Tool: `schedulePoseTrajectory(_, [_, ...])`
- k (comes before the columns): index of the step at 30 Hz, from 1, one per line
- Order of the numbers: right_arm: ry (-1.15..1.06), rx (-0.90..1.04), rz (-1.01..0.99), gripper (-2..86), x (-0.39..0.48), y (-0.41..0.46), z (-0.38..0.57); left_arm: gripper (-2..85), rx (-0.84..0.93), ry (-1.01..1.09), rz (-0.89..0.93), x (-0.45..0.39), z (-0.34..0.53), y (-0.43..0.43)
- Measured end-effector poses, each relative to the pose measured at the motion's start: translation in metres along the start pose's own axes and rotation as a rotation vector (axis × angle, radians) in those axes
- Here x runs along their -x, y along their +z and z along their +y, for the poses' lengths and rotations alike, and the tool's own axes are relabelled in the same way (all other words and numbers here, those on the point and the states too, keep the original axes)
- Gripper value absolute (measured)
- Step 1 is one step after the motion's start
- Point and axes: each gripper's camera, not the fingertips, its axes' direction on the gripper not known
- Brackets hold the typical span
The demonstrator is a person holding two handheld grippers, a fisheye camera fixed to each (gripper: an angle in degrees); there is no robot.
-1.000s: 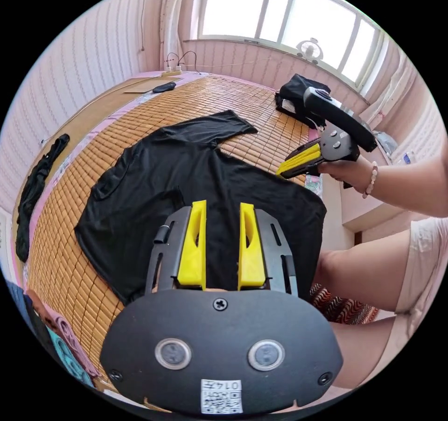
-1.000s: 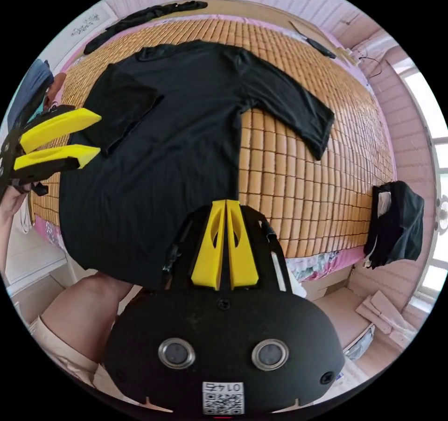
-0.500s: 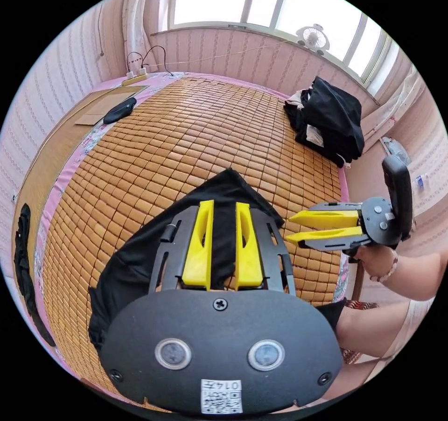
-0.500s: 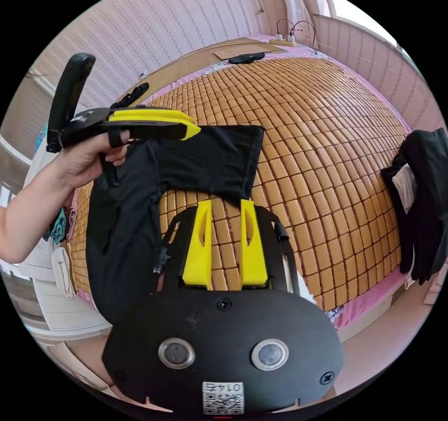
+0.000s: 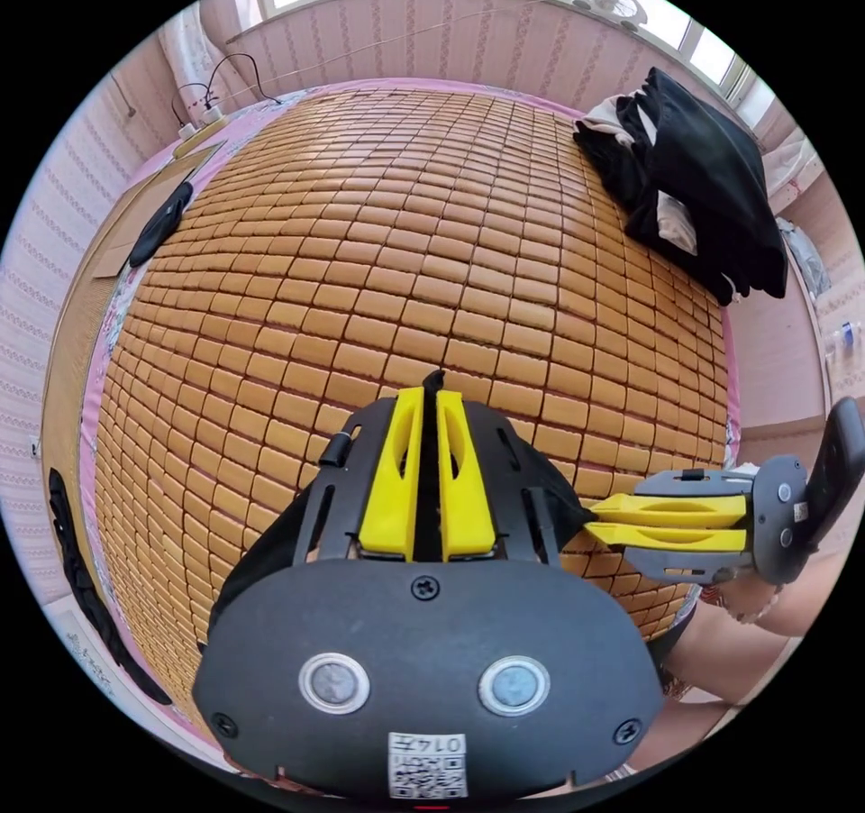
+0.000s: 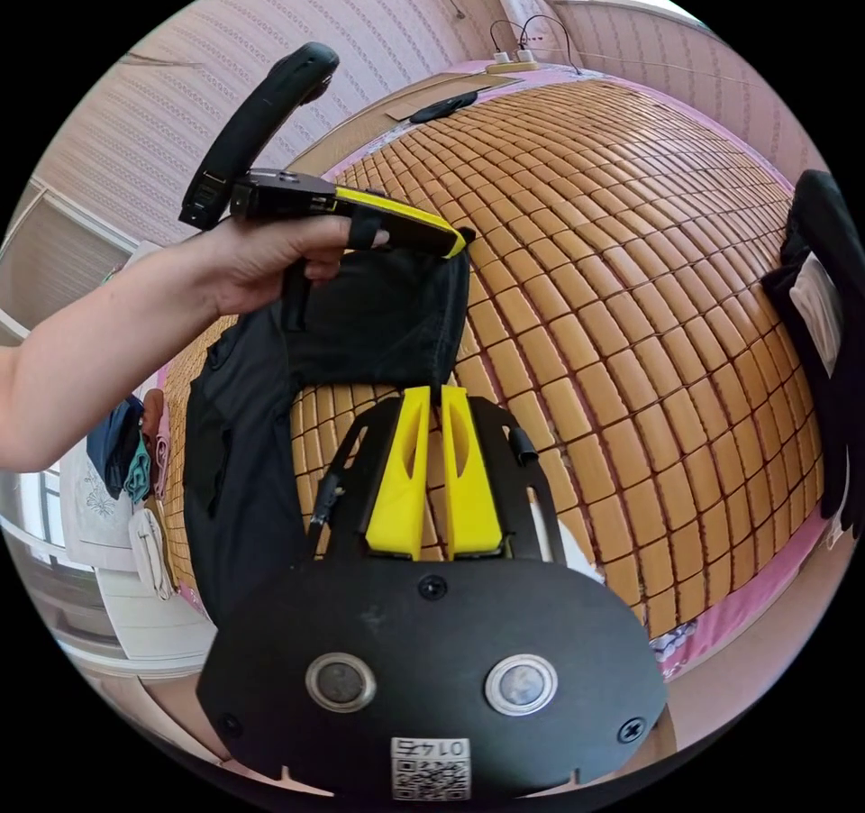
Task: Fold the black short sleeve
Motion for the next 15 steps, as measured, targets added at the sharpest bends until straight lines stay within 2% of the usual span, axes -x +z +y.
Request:
schedulePoseTrajectory(7, [-0.059,0.017,0.011,1.1,-0.011,-0.012,-0.009,-0.6,0.027,0.055,-0.024,0.001,-0.007,-0.004])
schedulePoseTrajectory(15, [-0.12,0.008,-0.028,1.0,-0.007,-0.033,-0.024,-1.0,0.005,-0.013,-0.032,0.031,0.027,-0.035])
